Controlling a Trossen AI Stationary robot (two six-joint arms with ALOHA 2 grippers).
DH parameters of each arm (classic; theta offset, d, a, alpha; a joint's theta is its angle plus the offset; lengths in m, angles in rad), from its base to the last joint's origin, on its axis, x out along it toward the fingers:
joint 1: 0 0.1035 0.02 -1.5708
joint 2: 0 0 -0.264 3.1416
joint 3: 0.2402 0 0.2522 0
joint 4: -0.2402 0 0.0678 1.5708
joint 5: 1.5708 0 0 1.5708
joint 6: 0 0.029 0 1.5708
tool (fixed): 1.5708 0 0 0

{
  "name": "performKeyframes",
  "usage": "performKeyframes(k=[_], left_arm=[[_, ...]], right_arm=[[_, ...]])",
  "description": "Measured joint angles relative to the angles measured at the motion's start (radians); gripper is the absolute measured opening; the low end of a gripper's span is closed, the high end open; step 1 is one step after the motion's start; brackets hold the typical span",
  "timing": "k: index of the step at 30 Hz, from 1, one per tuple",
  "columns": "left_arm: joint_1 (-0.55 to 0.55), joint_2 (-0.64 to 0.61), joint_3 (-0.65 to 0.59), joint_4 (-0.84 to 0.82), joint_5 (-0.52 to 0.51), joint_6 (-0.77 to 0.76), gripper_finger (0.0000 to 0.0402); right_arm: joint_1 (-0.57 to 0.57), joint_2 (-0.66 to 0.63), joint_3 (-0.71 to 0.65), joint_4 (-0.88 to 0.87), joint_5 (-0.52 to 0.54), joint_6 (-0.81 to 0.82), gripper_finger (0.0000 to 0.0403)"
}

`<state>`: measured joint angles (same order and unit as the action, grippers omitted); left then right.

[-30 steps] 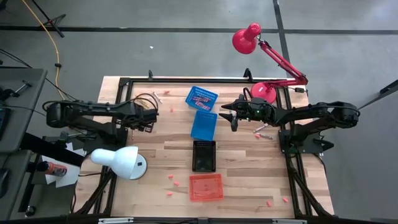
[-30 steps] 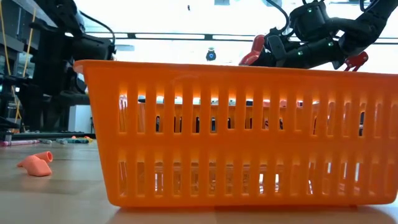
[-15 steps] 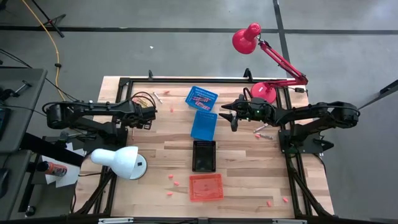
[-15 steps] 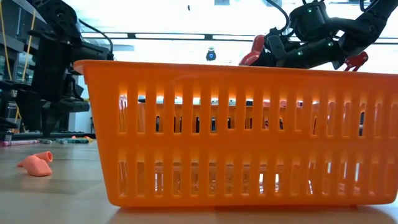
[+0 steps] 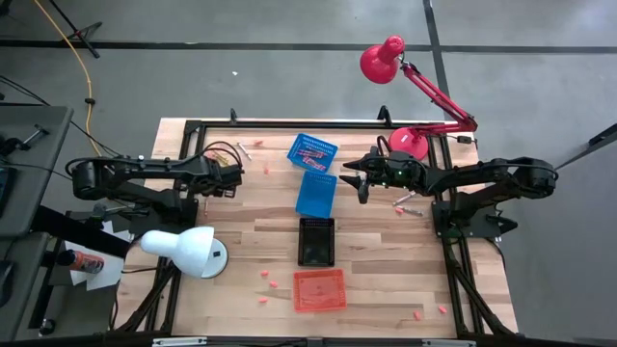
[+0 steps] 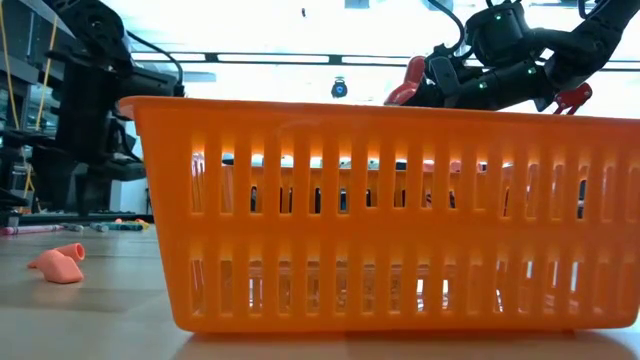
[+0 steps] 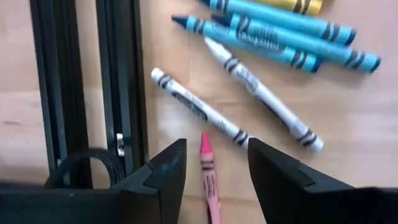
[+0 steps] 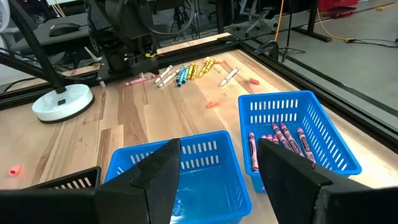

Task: Sort crayons
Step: Put the pink crayon into the top blue bin

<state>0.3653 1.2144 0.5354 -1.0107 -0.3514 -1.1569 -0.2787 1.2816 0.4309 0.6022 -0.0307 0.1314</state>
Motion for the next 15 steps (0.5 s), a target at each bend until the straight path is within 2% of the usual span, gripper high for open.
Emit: performKeyframes(k=[5,10,15], left_arm=[[-0.005,0.010,-0.008,0.045,-0.026,-0.012,0.0158],[-0.036,0.047,-0.094,0.159,-0.003,-0.037,0.0158],[-0.057,0.031,-0.103,0.145,-0.022,-0.040,0.0158]], right_arm=[[0.000,0.000,0.000,0.000,0.000,0.003,0.0206],[0.000,0.000,0.000,-0.002,0.000,0.002,0.0206],[-0.002,0.000,0.000,-0.010,0.000,0.001,0.0206]])
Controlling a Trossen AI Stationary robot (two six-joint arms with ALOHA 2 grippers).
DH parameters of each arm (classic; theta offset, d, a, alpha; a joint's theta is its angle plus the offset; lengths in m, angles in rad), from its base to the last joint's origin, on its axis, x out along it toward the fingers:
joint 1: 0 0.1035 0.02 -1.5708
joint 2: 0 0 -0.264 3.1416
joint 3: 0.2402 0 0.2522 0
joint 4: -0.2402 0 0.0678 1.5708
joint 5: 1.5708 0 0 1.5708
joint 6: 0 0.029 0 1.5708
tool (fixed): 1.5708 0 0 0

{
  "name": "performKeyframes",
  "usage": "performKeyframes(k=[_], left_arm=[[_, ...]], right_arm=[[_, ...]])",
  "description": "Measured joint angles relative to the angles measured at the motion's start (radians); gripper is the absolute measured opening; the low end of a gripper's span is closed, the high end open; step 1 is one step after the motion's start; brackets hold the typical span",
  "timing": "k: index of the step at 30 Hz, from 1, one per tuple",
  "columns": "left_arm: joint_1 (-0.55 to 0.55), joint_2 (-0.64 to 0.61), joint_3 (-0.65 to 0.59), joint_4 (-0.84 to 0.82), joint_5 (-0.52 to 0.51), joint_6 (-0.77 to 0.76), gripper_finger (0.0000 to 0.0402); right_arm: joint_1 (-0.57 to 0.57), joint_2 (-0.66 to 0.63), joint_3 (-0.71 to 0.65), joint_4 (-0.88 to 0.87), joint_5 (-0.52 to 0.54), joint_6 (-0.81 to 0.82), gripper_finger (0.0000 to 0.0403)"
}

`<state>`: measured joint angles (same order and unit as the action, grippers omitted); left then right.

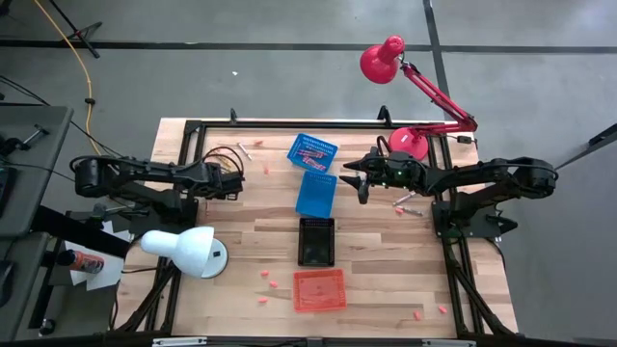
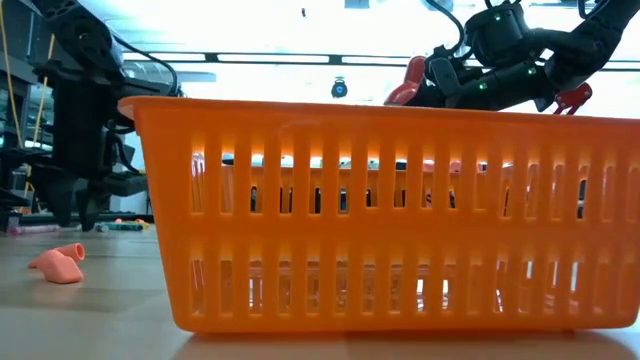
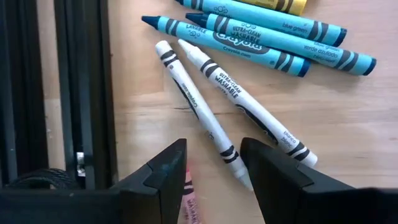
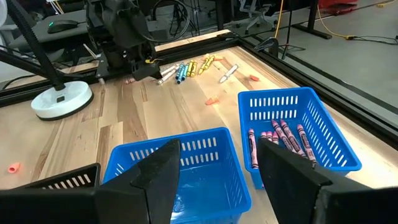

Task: Sort crayons
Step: Put the pink crayon into the top blue bin

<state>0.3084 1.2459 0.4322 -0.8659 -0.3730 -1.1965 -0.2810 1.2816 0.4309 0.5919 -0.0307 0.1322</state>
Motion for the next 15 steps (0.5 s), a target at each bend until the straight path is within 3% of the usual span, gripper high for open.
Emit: performKeyframes(k=[10,15], left_arm=[[-0.003,-0.024,0.090,-0.092,-0.044,0.066,0.0158],[-0.016,-0.022,0.083,-0.152,0.023,0.043,0.0158]], right_arm=[[0.000,0.000,0.000,0.000,0.000,0.002,0.0206],[0.000,0.000,0.000,-0.013,0.000,0.002,0.0206]])
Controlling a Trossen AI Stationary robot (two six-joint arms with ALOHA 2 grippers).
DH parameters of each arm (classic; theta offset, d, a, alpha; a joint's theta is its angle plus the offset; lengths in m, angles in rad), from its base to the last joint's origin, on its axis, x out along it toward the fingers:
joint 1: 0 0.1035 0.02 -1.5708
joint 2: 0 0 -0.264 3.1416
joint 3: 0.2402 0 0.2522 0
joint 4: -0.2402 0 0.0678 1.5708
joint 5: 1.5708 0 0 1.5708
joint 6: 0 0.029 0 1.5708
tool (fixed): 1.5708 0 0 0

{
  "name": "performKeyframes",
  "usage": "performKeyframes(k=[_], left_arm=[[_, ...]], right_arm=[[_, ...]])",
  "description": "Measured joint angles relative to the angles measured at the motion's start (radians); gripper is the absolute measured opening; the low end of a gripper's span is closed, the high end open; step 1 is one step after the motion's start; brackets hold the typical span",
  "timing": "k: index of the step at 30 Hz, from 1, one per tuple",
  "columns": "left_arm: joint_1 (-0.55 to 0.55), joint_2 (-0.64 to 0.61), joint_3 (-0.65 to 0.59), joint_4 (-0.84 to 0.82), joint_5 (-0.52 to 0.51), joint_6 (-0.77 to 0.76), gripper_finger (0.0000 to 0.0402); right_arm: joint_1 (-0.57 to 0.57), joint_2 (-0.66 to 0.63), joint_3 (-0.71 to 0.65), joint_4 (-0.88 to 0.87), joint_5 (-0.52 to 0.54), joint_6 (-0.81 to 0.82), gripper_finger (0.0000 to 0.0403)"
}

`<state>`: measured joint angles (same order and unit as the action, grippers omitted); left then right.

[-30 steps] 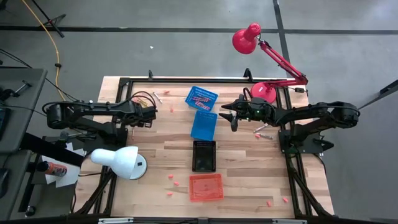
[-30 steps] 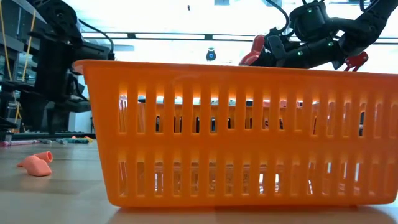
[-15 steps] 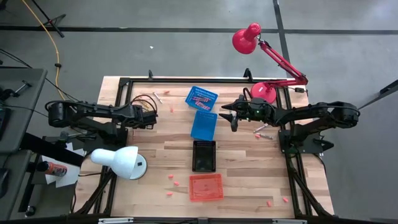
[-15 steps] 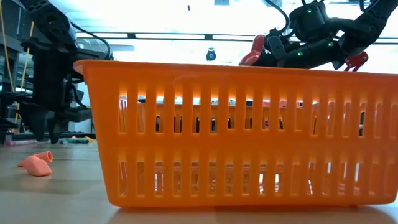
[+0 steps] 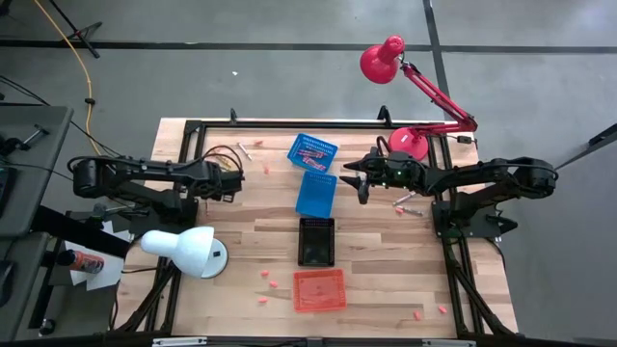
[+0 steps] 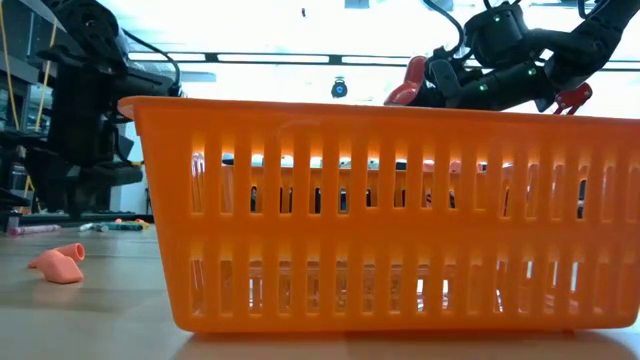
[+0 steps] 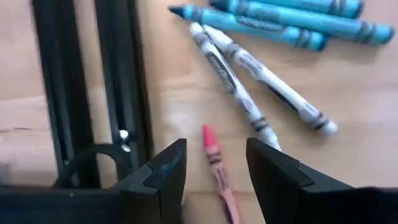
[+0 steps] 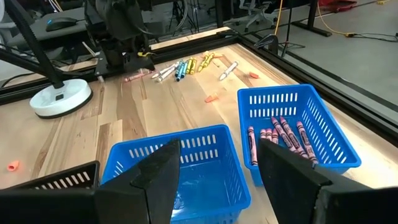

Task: Sort crayons
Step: Put the pink crayon into the top blue bin

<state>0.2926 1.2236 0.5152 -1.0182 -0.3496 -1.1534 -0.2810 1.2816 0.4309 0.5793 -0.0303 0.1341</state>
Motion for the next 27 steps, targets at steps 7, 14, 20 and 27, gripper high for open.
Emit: performKeyframes(k=[7,14,20,27], left_arm=[[-0.002,0.015,0.002,0.008,0.016,0.003,0.0158],[-0.039,0.090,-0.018,0.038,0.020,0.005,0.0158],[-0.081,0.154,-0.006,0.042,0.010,-0.019,0.0154],[-0.092,0.162,-0.005,0.058,0.017,-0.047,0.0135]], right_arm=[[0.000,0.000,0.000,-0.016,0.000,0.016,0.0206],[0.000,0.000,0.000,-0.017,0.000,0.016,0.0206],[0.000,0.000,0.000,-0.023,0.000,0.018,0.0206],[0.000,0.000,0.000,-0.022,0.000,0.019,0.0206]])
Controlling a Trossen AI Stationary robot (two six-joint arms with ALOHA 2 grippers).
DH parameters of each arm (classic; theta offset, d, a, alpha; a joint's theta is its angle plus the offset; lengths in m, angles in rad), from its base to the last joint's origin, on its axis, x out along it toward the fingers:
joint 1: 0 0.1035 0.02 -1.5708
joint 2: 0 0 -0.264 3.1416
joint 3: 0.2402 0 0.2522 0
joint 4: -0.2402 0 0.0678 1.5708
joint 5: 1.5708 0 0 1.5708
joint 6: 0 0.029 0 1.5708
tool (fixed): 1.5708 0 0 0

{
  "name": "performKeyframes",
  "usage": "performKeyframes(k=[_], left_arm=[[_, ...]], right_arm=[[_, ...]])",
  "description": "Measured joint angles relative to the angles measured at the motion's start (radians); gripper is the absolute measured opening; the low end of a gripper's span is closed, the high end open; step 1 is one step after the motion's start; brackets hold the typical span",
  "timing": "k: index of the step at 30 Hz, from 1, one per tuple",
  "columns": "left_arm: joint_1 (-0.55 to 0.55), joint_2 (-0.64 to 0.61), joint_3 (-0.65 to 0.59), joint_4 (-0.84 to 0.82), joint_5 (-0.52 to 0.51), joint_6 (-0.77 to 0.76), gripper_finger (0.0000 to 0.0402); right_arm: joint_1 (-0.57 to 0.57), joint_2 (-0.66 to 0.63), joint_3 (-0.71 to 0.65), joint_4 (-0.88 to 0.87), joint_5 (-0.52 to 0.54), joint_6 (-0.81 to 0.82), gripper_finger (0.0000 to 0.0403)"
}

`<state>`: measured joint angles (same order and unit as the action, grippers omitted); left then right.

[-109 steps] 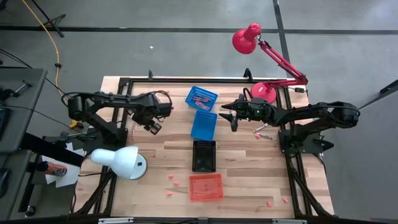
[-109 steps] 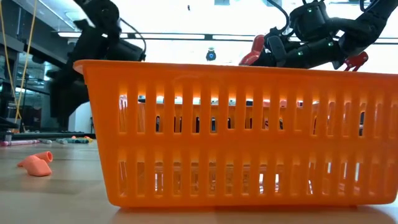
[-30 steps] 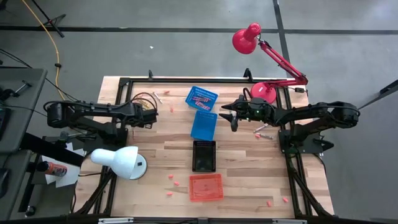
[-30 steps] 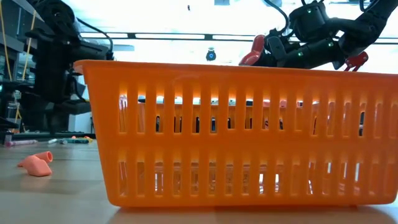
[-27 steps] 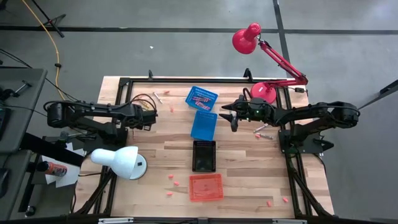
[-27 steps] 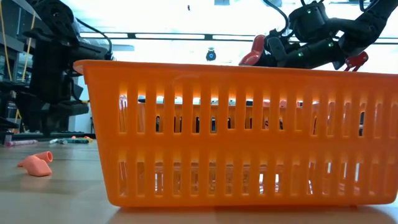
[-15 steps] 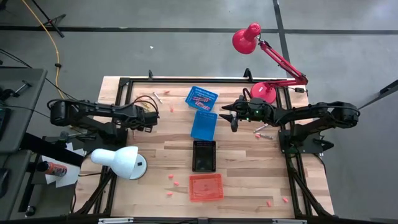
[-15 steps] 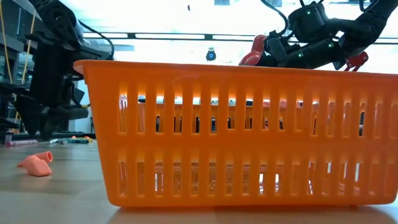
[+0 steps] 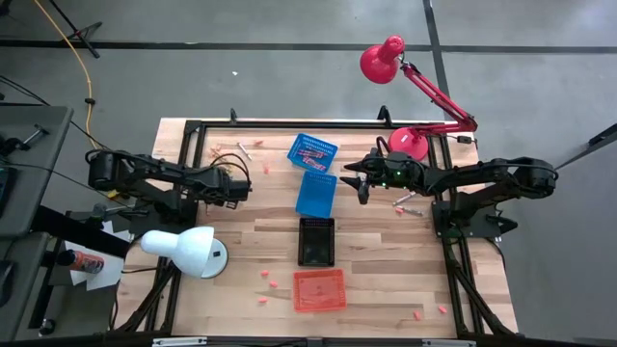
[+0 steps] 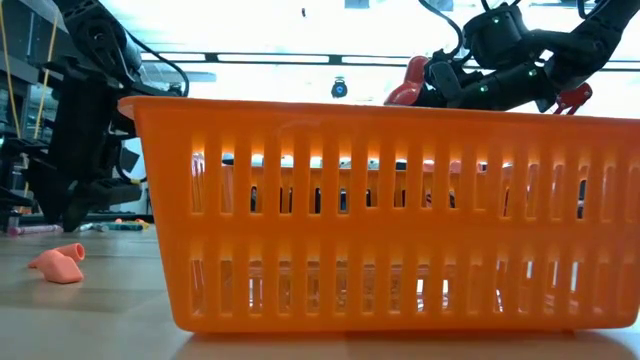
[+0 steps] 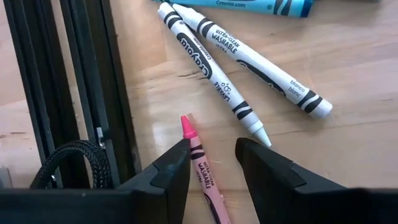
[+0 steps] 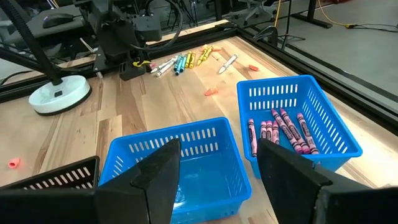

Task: Sort crayons
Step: Put the pink crayon into the top blue bin

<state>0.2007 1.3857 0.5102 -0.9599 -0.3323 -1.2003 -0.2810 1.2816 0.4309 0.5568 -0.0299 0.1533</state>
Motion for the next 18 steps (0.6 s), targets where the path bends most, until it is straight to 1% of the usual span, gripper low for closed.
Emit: performKeyframes(k=[5,10,13,16,18], left_arm=[[0.043,0.000,0.000,0.018,0.034,-0.033,0.0126],[0.070,-0.001,0.001,0.028,0.045,-0.020,0.0124],[0.077,-0.013,0.022,0.022,0.050,-0.020,0.0124],[0.075,-0.025,0.063,0.072,0.059,-0.001,0.0122],[0.077,-0.033,0.085,0.067,0.057,0.021,0.0122]], right_arm=[[0.000,0.000,0.000,0.000,0.000,0.000,0.0206],[0.000,0.000,0.000,0.000,0.000,0.004,0.0206],[0.000,0.000,0.000,0.000,0.000,-0.002,0.0206],[0.000,0.000,0.000,0.001,0.000,-0.004,0.0206],[0.000,0.000,0.000,0.001,0.002,-0.004,0.0206]])
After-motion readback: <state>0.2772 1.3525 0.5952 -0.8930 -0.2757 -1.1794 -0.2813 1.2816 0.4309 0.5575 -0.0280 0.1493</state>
